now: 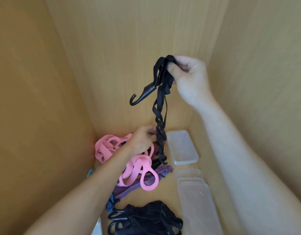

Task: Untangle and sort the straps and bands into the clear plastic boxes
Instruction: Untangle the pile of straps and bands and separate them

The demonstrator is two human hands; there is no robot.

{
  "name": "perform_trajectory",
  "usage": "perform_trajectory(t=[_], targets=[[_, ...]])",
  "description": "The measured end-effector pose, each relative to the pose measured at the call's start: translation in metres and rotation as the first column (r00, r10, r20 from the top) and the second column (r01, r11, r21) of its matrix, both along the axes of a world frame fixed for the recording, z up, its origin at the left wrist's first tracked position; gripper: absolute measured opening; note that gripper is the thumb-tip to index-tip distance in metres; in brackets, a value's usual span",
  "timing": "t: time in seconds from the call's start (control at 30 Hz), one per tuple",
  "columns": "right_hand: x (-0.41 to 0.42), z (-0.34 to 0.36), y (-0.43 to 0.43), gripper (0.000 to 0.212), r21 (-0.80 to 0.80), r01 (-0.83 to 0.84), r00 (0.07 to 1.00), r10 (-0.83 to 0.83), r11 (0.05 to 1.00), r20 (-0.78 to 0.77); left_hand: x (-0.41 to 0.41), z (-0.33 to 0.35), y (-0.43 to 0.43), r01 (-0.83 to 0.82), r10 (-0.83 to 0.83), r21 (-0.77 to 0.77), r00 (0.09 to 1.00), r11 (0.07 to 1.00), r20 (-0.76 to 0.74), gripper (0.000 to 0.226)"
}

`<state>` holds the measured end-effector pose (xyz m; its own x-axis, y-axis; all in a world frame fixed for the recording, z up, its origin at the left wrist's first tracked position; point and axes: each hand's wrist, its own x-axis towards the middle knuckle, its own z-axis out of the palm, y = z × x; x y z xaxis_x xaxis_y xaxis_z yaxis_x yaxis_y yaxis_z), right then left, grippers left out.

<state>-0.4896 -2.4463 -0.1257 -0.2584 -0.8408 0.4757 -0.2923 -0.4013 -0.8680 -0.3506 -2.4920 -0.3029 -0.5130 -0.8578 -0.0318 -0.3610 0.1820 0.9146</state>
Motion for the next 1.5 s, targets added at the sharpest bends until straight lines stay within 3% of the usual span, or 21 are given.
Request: perform_trajectory(t=[0.13, 0.33, 0.43, 0.57, 0.9, 1.0, 1.23, 1.5], targets=[[-0.006, -0.019, -0.004, 0.019, 0.099, 0.018, 0.997, -0.010, 0.995, -0.073, 0.005, 0.004, -0.009, -0.040, 0.041, 0.022, 0.997, 0.999, -0.066, 0.019], [-0.020, -0.037, -0.003, 0.019, 0.194, 0.109, 0.982, -0.075, 0.975, -0.172, 0.014, 0.010, -0.013, -0.126, 0.133, 0.088, 0.987, 0.988, -0.089, 0.030], [-0.030, -0.037, -0.003, 0.027, 0.128, 0.186, 0.979, -0.173, 0.974, -0.107, 0.022, 0.010, -0.015, -0.143, 0.157, 0.128, 0.982, 0.981, -0.107, 0.036], [-0.041, -0.024, -0.002, 0.022, 0.044, 0.249, 0.968, -0.250, 0.967, 0.000, 0.031, 0.008, -0.013, -0.174, 0.190, 0.172, 0.978, 0.970, -0.081, 0.036], [-0.041, -0.006, 0.003, 0.025, -0.083, 0.258, 0.963, -0.249, 0.962, 0.105, 0.040, 0.013, -0.012, -0.285, 0.352, 0.372, 0.928, 0.883, -0.124, 0.029], [-0.040, -0.009, 0.000, 0.024, -0.055, 0.239, 0.968, -0.234, 0.969, 0.091, 0.037, 0.013, -0.010, -0.291, 0.408, 0.467, 0.897, 0.835, -0.170, 0.020], [-0.033, -0.034, -0.007, 0.022, 0.098, 0.186, 0.982, -0.188, 0.978, 0.007, 0.046, 0.014, -0.005, -0.216, 0.442, 0.538, 0.832, 0.815, -0.336, 0.027], [-0.033, -0.032, -0.003, 0.019, 0.152, 0.183, 0.981, -0.191, 0.971, 0.043, 0.050, 0.021, -0.020, -0.378, 0.579, 0.526, 0.762, 0.762, -0.290, 0.035]])
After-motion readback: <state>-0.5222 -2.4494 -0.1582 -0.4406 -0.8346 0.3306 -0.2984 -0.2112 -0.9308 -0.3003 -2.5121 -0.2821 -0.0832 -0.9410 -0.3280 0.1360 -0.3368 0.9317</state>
